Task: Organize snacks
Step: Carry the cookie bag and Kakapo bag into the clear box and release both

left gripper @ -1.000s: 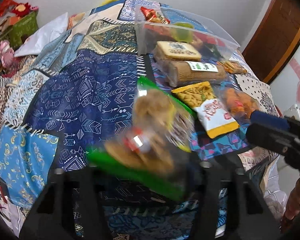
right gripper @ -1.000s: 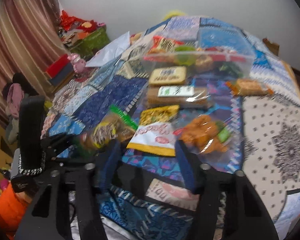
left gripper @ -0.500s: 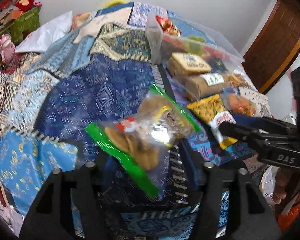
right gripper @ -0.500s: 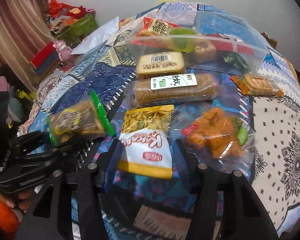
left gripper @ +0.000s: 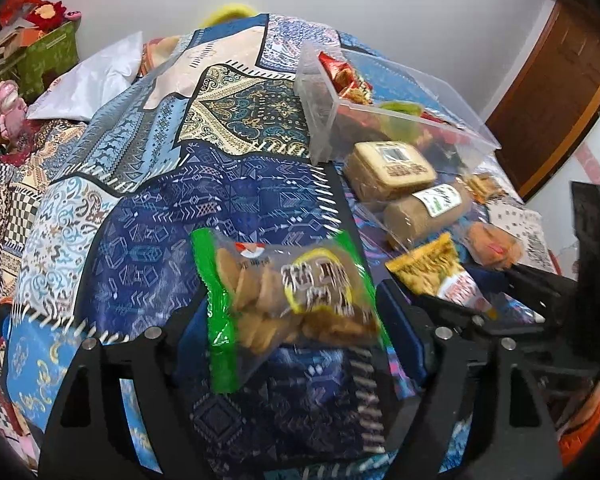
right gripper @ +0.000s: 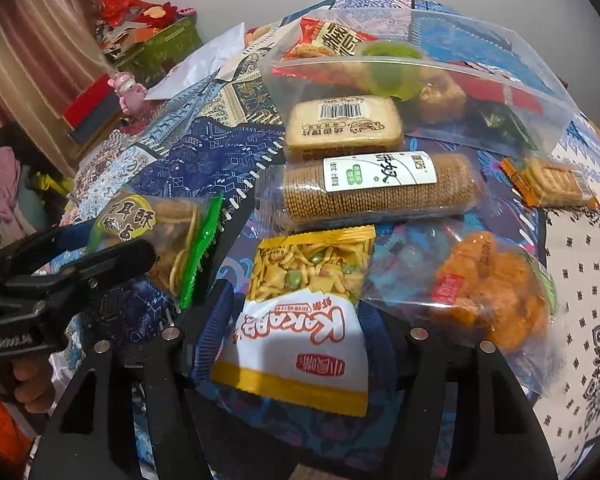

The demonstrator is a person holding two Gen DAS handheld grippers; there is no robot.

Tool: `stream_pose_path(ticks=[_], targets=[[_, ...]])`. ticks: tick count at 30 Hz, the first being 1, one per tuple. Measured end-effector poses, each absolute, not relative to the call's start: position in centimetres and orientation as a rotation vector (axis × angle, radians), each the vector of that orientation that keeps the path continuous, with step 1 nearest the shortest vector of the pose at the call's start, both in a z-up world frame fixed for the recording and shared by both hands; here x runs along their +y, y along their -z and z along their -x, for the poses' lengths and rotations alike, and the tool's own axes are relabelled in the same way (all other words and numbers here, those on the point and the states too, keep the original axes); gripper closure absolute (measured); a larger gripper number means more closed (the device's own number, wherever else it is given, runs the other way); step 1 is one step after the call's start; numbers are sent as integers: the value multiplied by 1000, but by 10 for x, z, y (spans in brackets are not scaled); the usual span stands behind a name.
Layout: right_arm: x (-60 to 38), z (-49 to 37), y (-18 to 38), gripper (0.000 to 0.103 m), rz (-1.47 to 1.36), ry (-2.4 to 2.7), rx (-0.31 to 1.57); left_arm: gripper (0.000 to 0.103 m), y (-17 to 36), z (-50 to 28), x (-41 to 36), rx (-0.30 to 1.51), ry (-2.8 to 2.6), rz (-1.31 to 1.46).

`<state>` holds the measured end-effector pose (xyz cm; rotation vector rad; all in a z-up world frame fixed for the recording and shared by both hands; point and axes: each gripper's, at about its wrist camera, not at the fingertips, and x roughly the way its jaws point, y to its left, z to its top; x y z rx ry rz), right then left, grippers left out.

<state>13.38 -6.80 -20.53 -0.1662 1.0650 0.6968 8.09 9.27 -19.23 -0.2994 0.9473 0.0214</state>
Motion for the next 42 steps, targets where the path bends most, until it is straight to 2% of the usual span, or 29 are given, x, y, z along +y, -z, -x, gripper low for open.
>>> stream_pose_path(ticks=[2,8,10,12,17,31,42], targets=[[-68,-134,205,49,187,-689,1054,22,197,-90,93,966,-22,315],[-72,-135,204,52,179,-702,1042,22,211,-111,83,1002,-21,299],[-72,-134,204,54,181,-704,1035,26,217,-115,80,1008,-12,313],[-72,-133,203,55,185,-704,1027,40,219,-118,79,995,-12,330],[-78,-128,198,58,176,-714,1014,48,212,-115,77,956,-28,311],[-87,-123,141,59,115,-731,874,49,135,-82,85,766,-49,245],[-114,-161,101,59,72,-637,748,49,102,-111,67,694,0,217]])
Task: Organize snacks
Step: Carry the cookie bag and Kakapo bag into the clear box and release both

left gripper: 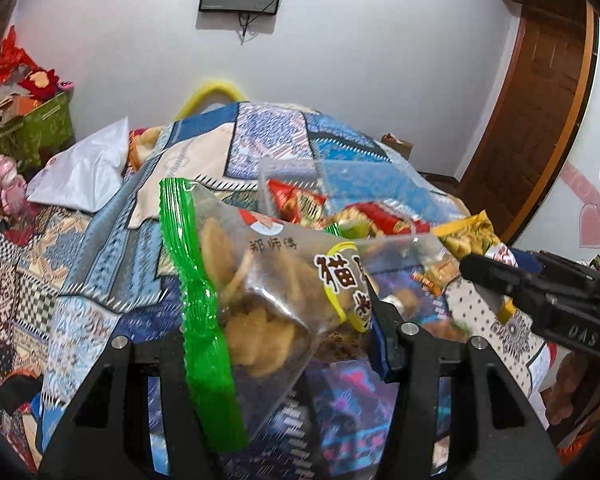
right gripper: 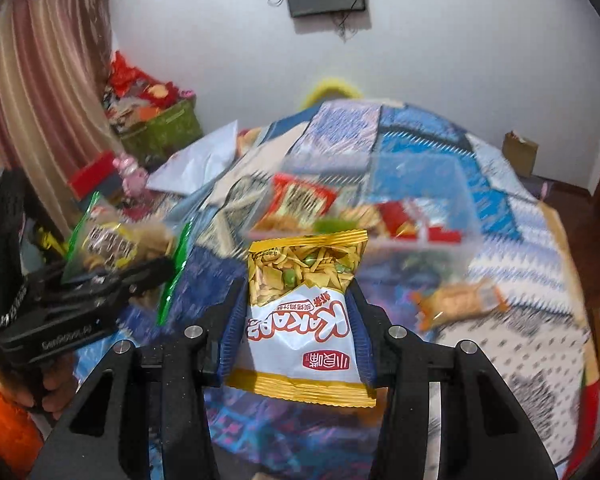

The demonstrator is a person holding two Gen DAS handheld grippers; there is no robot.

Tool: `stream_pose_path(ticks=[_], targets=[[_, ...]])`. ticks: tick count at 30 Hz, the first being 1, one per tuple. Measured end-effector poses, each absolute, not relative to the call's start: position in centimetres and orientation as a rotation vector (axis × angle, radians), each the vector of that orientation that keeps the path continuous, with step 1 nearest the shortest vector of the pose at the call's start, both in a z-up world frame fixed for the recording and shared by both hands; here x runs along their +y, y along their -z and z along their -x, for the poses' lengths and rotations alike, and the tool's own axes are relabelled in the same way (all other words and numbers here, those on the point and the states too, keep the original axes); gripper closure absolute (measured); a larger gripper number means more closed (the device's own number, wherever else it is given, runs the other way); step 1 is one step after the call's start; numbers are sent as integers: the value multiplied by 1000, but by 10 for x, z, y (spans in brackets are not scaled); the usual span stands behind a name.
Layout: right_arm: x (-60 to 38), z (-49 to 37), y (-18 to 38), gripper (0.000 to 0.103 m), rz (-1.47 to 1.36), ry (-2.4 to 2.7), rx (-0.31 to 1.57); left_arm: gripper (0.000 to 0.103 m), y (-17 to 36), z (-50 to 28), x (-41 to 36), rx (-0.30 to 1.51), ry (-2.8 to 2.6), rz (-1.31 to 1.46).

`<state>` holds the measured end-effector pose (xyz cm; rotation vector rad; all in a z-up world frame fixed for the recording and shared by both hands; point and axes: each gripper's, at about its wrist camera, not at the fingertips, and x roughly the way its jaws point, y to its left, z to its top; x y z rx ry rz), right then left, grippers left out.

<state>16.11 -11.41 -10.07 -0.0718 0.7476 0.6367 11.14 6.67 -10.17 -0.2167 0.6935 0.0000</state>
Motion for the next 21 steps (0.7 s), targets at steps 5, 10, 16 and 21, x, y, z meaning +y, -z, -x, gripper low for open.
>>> stream_pose_path(ticks=[5,10,16,21], targets=[[-127,-182,89,59,48,-599,715,49,93,-139,58,679,17,216],[-133,-204,83,59,42,-577,698,49,89,-173,51,678,22,214],[-131,-240,91,59,20,-559,711,49,93,-215,43,691,19,200],[-125,-267,104,59,19,-560,744,49,108,-251,41,736,30,224]])
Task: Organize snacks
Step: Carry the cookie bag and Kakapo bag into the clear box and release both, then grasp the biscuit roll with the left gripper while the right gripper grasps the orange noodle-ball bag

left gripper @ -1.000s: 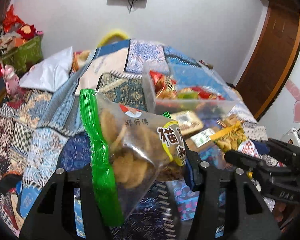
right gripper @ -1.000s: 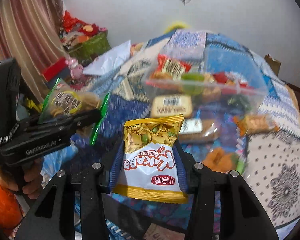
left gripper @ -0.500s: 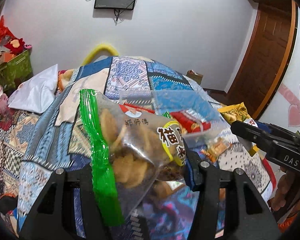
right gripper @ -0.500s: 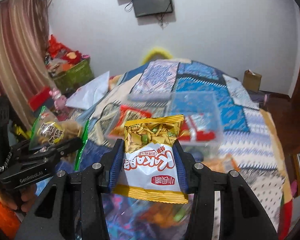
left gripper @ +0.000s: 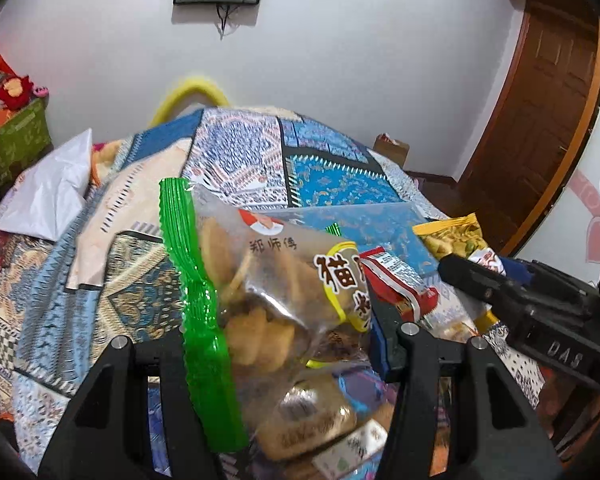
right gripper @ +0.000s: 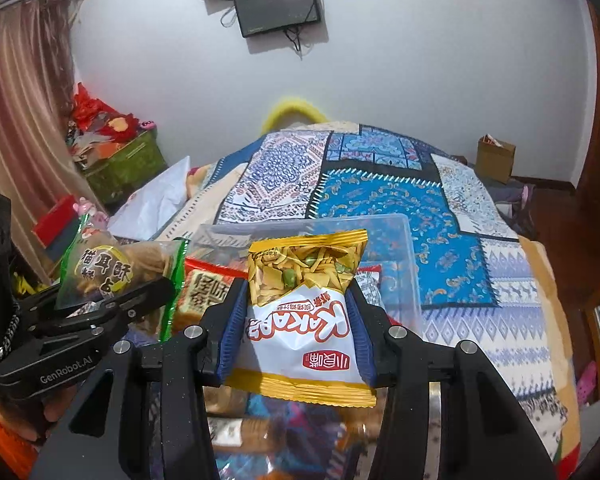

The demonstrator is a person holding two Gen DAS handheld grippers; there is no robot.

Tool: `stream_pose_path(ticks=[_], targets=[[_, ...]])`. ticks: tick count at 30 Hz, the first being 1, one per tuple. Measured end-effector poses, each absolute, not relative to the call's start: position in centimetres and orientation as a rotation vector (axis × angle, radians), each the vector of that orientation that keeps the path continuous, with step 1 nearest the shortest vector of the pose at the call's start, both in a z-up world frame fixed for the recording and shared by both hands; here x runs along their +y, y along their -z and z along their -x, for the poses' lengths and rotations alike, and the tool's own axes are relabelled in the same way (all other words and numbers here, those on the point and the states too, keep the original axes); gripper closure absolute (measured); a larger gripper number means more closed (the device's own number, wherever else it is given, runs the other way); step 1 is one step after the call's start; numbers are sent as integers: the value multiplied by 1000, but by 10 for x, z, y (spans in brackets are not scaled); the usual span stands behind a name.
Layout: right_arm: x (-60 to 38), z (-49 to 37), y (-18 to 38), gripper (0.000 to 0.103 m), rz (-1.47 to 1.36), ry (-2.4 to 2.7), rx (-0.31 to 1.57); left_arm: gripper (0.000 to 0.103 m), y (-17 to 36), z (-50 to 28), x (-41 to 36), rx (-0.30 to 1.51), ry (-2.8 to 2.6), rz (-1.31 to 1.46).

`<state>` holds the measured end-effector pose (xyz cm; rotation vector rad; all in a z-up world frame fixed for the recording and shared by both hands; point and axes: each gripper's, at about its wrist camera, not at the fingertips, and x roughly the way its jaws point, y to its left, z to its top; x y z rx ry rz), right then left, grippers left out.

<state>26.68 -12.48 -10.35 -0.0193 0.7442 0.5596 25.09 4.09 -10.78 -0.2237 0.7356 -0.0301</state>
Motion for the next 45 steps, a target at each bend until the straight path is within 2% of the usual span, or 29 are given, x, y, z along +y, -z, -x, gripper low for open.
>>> stream_pose_path(ticks=[10,20,24,27,29,37,40,45], targets=[[-114,-297,142,59,78,-555,835,49,149,-300,36,822,29,219],[-114,-302,155,57,71,-585,885,45,153,-311,32,834,24,189],[-116,-302,154,55,65,-585,898,37,144,-303,34,816,14,194],[-117,-296,146,50,77,-581,882,35,134,-295,36,795,15,195],[-119,-291,139,45,86,-574,863,34,125,-288,38,786,18,198],[-129,-263,116,43,98,-569,810,32,103,-246,44,750,9,191],[-134,-250,112,38,94,-563,796,30,105,-229,44,759,8,181],[-142,-229,117,37,101,-553,806,30,122,-207,38,814,26,175]])
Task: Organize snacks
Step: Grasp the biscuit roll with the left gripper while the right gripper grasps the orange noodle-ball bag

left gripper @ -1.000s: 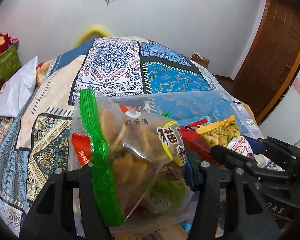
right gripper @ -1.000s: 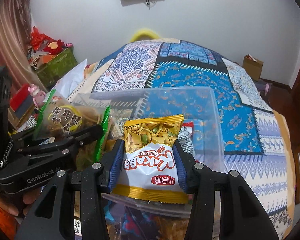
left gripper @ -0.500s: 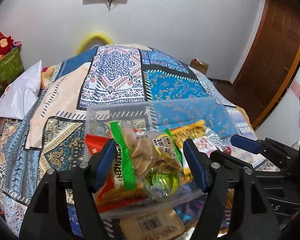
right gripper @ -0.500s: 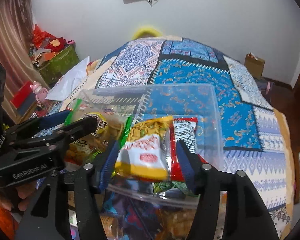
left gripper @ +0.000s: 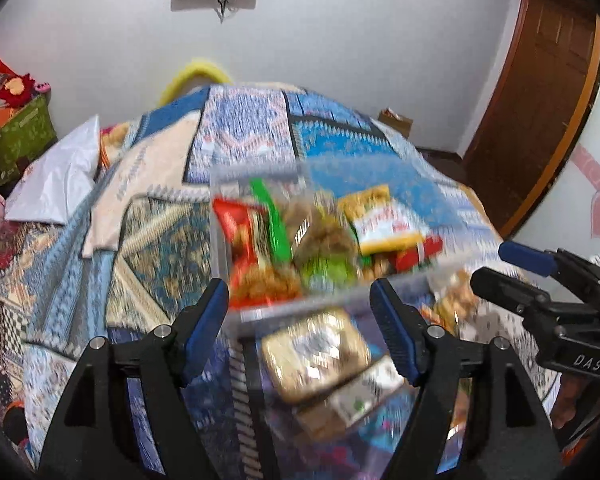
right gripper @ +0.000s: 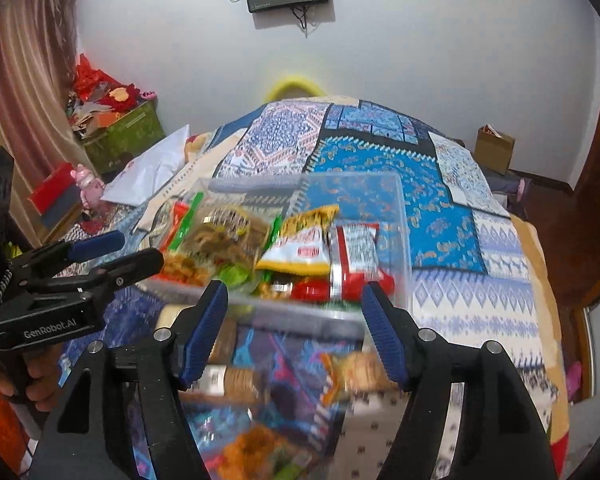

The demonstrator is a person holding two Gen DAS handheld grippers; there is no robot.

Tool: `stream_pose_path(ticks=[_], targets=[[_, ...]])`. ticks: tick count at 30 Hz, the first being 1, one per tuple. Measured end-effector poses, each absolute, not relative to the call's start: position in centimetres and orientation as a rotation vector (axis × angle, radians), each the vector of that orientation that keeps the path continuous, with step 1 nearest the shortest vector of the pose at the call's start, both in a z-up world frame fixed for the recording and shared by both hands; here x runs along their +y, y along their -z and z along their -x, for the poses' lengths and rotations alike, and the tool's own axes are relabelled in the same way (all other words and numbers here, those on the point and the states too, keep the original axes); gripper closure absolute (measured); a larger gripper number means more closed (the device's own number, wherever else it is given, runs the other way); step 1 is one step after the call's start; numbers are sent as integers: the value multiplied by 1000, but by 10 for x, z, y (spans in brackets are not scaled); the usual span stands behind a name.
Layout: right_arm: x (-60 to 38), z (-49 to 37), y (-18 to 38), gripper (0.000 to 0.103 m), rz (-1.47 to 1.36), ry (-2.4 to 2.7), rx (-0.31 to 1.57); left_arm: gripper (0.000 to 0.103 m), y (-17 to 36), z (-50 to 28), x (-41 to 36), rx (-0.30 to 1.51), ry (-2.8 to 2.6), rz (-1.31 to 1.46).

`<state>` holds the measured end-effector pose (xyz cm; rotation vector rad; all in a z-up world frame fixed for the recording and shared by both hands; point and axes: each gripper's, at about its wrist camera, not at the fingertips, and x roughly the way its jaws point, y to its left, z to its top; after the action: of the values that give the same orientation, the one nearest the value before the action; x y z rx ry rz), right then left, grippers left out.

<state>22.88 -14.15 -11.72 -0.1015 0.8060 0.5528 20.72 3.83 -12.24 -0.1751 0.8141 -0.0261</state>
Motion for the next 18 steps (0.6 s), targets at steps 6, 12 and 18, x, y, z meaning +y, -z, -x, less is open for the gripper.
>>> stream_pose_path(ticks=[6,12,18], targets=[[-147,-203,146,37,101,-552,881,30,160,-188,34,903,47,179],[-148,-184,181,37,89,-588,988,30,184,-177,26,977,96,224],[-149,-171,193,37,136,-565,991,30,185,-165,10,971,152,193]])
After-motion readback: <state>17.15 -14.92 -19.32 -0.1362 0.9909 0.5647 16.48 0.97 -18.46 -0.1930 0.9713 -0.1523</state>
